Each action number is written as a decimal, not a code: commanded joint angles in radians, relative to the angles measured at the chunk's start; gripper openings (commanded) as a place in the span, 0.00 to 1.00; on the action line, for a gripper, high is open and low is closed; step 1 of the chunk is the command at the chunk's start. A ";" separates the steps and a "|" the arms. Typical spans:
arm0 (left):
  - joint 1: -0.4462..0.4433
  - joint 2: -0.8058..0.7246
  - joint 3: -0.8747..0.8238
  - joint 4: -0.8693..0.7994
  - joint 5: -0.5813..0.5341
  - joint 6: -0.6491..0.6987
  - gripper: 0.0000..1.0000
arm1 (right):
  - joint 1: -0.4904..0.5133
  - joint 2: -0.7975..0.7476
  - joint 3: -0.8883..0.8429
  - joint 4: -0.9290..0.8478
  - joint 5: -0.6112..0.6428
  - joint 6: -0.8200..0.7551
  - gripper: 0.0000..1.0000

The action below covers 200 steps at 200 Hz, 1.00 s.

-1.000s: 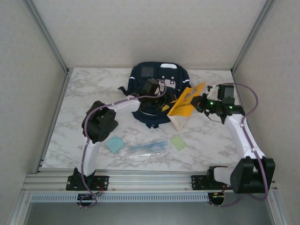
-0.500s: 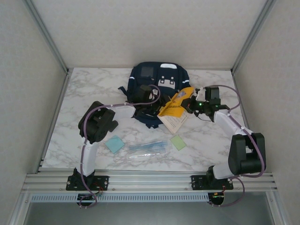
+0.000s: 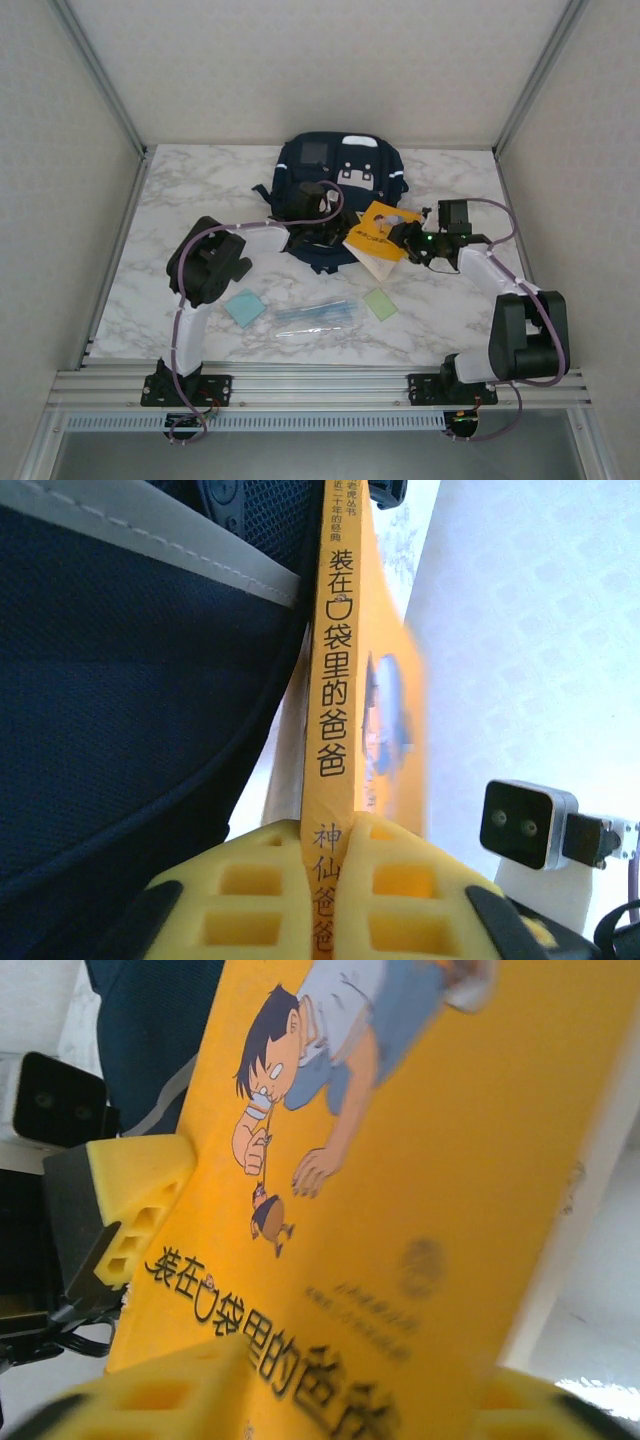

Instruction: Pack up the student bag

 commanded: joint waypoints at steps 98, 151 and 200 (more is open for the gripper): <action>0.058 -0.183 0.124 0.052 -0.503 -0.015 0.00 | 0.226 -0.251 -0.051 0.234 0.308 0.613 0.99; 0.053 -0.215 0.029 0.201 -0.572 -0.122 0.00 | 0.373 -0.033 -0.010 0.675 0.417 0.775 0.99; 0.053 -0.289 -0.088 0.263 -0.578 -0.191 0.00 | 0.421 0.164 0.033 0.976 0.474 0.820 0.99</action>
